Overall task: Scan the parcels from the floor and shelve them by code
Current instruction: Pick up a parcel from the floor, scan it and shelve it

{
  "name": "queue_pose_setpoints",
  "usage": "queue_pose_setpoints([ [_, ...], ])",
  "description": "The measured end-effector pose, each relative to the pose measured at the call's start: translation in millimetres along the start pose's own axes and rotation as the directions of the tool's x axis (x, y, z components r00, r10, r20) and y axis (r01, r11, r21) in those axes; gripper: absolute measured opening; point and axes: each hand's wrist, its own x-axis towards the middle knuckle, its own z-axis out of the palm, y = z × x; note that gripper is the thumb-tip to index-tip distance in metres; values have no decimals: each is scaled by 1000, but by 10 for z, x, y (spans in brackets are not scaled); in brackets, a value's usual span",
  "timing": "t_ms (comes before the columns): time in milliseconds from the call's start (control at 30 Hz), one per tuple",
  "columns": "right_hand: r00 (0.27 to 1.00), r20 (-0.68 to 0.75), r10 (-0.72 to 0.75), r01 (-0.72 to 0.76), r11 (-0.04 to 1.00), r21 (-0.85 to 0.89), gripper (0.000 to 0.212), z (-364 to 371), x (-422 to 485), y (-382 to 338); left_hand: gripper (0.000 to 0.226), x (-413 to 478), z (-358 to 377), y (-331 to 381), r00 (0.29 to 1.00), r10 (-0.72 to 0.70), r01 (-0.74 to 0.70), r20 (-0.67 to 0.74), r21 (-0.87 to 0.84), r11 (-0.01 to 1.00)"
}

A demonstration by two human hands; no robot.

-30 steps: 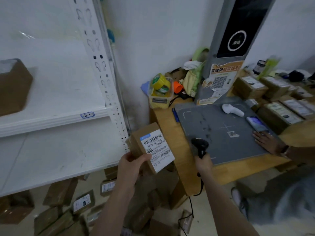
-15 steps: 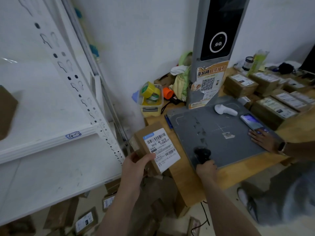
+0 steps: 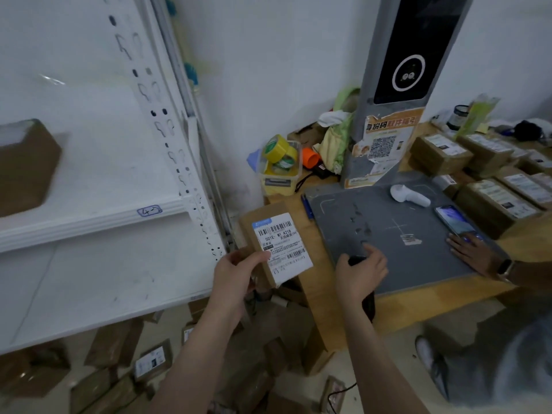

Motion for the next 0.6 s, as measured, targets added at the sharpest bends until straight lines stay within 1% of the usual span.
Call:
queue_pose_setpoints([
  [33, 998, 48, -39, 34, 995, 89, 38, 8, -70, -135, 43, 0, -67, 37, 1000, 8, -8, -18, -20, 1000],
  [100, 980, 184, -79, 35, 973, 230, 29, 35, -241, -449, 52, -8, -219, 138, 997, 22, -27, -68, -78, 997],
  [167, 943, 298, -147, 53, 952, 301, 20, 79, -453, -776, 61, -3, -417, 248, 992, 39, -54, -122, -128, 990],
  [233, 889, 379, -257, 102, 918, 384, 12, 120, -705, -1082, 62, 5, -662, 358, 984, 72, -100, -166, -166, 981],
  [300, 814, 442, -377, 121, 854, 505, 11, 153, -980, -1355, 59, -1, -932, 464, 972, 111, -150, -205, -187, 971],
  [367, 716, 519, -467, 114, 812, 572, 16, 259, -1241, -1576, 54, -37, -1201, 585, 956, 145, -202, -255, -216, 955],
  [433, 605, 589, -535, 105, 788, 607, 35, 379, -1504, -1795, 46, -92, -1464, 711, 933, 177, -258, -313, -238, 936],
  [500, 509, 646, -569, 92, 783, 616, 54, 507, -1756, -2000, 38, -153, -1723, 828, 907, 209, -313, -366, -251, 916],
  [533, 470, 669, -575, 90, 785, 613, 59, 563, -1883, -2097, 36, -166, -1861, 868, 895, 218, -331, -389, -252, 909],
  [600, 423, 705, -570, 84, 799, 595, 59, 698, -2112, -2244, 36, -178, -2124, 949, 876, 227, -355, -426, -249, 901],
])
